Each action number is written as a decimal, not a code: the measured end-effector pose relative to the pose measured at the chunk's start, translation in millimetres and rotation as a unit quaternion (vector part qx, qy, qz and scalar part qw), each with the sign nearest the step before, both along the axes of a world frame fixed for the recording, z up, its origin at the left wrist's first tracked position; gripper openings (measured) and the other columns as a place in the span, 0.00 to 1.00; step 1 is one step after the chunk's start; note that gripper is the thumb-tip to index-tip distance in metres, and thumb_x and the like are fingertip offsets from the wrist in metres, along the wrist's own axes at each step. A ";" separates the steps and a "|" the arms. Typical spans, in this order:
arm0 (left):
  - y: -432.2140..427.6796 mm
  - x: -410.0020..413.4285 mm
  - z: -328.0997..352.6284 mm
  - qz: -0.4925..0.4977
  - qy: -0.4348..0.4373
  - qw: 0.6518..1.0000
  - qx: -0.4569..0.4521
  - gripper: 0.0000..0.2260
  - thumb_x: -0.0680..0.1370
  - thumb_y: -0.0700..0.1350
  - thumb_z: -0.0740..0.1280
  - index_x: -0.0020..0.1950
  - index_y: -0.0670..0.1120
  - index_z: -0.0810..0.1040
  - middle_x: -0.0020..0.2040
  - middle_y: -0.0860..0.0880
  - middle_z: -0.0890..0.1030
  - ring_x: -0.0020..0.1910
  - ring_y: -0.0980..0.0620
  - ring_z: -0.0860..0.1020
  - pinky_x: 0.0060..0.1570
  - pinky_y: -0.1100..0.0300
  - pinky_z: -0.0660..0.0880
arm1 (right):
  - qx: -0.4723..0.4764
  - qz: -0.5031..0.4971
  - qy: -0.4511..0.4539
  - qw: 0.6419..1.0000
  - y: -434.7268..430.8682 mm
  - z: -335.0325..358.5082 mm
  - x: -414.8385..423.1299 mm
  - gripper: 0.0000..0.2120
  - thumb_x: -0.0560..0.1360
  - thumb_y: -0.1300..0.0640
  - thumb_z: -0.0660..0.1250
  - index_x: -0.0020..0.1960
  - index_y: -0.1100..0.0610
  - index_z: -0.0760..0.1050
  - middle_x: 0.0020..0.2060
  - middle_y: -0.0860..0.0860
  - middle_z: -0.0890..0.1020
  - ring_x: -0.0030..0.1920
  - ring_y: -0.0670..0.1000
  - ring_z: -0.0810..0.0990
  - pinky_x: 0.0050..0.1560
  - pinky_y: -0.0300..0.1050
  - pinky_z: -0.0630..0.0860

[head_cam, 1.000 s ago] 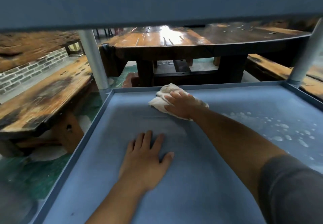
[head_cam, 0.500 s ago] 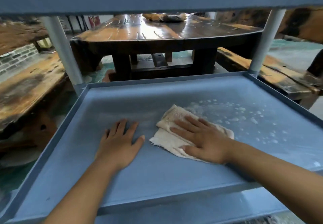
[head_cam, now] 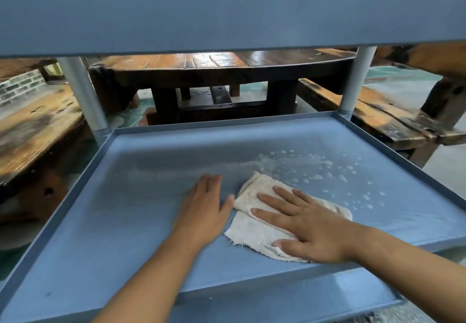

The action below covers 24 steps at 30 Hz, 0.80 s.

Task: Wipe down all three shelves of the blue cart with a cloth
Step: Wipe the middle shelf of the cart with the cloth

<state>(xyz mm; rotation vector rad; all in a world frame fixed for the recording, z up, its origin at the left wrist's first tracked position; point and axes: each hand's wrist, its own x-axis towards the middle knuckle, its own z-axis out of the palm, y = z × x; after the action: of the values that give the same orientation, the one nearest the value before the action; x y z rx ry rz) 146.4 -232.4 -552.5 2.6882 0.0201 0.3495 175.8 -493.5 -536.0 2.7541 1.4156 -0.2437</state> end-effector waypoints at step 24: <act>2.1 -1.6 -16.2 -0.023 0.080 0.986 0.147 0.38 0.71 0.70 0.38 0.79 0.57 0.48 0.81 0.51 0.48 0.79 0.53 0.45 0.77 0.50 0.42 | 0.079 -0.433 -0.035 0.897 131.9 -15.2 239.6 0.39 0.74 0.24 0.47 0.80 0.39 0.48 0.81 0.61 0.41 0.78 0.70 0.41 0.74 0.70 0.38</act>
<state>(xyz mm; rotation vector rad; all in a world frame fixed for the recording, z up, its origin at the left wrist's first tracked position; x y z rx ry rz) 144.8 -230.4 -568.7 2.9980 -0.0494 0.1281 415.4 -361.6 -551.2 3.2833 0.1022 -0.0363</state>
